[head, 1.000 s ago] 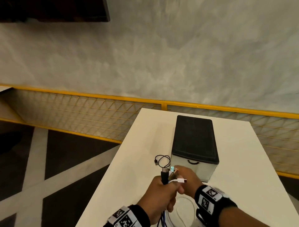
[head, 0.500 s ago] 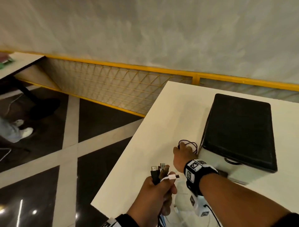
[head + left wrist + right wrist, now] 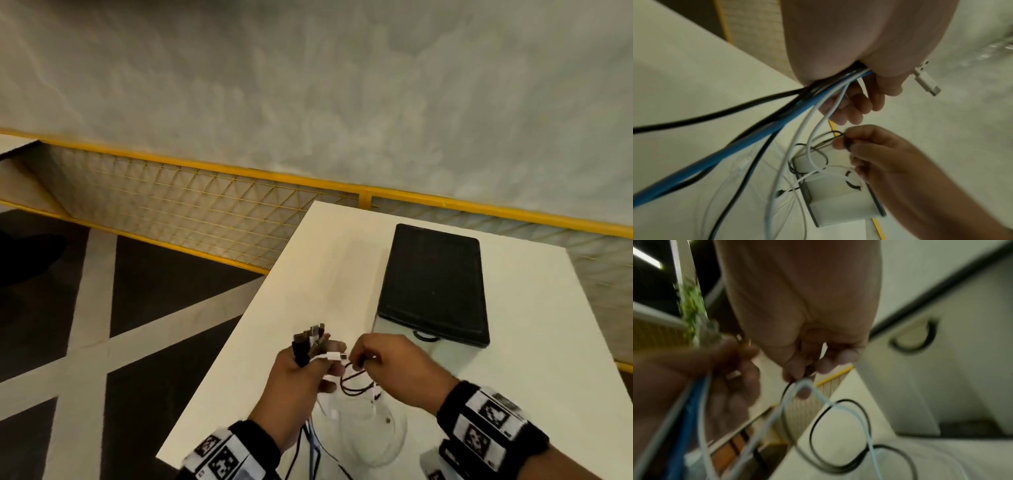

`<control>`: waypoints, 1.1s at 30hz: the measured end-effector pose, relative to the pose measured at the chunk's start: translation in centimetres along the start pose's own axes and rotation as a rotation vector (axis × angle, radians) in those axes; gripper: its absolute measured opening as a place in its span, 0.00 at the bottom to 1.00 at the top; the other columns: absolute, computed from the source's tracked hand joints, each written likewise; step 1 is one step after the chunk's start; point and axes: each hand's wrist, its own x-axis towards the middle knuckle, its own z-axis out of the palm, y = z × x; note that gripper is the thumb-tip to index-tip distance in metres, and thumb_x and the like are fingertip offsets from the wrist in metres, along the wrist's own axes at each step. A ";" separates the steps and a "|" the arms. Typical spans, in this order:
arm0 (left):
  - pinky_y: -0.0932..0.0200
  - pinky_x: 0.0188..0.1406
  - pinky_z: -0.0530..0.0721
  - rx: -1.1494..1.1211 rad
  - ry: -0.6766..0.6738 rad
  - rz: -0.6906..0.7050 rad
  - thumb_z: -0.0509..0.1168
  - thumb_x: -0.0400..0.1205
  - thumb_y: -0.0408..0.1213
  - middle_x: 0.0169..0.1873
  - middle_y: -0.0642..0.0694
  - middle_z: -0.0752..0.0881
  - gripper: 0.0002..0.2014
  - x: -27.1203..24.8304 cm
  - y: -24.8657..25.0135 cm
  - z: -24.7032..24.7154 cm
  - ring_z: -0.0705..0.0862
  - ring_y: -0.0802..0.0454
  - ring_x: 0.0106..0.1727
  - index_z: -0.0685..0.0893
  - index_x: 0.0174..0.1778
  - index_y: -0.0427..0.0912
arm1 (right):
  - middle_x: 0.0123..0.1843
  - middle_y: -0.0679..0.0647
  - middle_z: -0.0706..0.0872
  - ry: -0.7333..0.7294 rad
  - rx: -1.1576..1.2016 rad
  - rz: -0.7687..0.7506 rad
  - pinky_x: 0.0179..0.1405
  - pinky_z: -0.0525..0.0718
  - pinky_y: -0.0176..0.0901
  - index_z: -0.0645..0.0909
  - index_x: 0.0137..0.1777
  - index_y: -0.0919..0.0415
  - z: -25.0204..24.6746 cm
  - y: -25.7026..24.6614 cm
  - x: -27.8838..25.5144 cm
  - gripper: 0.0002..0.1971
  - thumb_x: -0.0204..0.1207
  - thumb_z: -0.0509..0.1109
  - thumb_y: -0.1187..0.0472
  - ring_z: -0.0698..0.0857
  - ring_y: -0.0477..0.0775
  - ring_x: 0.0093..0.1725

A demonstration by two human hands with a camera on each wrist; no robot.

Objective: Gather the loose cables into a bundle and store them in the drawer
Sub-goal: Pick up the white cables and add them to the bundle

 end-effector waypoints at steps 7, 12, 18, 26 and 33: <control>0.46 0.49 0.90 0.123 -0.331 0.046 0.64 0.82 0.31 0.40 0.36 0.89 0.09 -2.1 2.3 3.4 0.89 0.45 0.39 0.85 0.52 0.28 | 0.45 0.43 0.87 0.120 0.081 -0.046 0.52 0.84 0.37 0.86 0.40 0.42 -5.6 -3.7 -7.7 0.17 0.74 0.67 0.69 0.86 0.40 0.48; 0.60 0.30 0.84 0.109 -0.484 0.009 0.59 0.87 0.31 0.34 0.38 0.89 0.09 -4.6 3.5 5.3 0.86 0.48 0.29 0.86 0.50 0.37 | 0.43 0.47 0.88 0.385 0.231 0.030 0.45 0.86 0.43 0.82 0.44 0.49 -5.9 -4.9 -12.7 0.13 0.73 0.69 0.71 0.86 0.46 0.43; 0.63 0.29 0.78 0.220 -0.601 0.037 0.62 0.85 0.32 0.30 0.39 0.88 0.08 -6.3 4.1 6.6 0.84 0.48 0.26 0.85 0.45 0.37 | 0.43 0.52 0.85 0.658 0.375 0.059 0.33 0.81 0.30 0.79 0.44 0.51 -5.3 -6.1 -14.5 0.12 0.73 0.71 0.71 0.81 0.38 0.34; 0.60 0.26 0.78 -0.023 -0.379 0.108 0.61 0.87 0.35 0.25 0.42 0.84 0.13 -6.1 5.9 7.3 0.77 0.51 0.21 0.85 0.42 0.33 | 0.42 0.57 0.83 0.481 0.714 0.000 0.38 0.81 0.41 0.67 0.52 0.67 -1.9 -6.3 -15.1 0.17 0.69 0.68 0.80 0.84 0.49 0.41; 0.60 0.25 0.76 -0.001 -0.369 0.110 0.61 0.87 0.38 0.23 0.45 0.82 0.13 -6.2 5.2 7.1 0.73 0.53 0.20 0.86 0.42 0.35 | 0.35 0.44 0.83 0.404 0.529 0.063 0.38 0.79 0.42 0.76 0.43 0.50 -0.3 -6.2 -14.2 0.15 0.62 0.79 0.58 0.78 0.42 0.34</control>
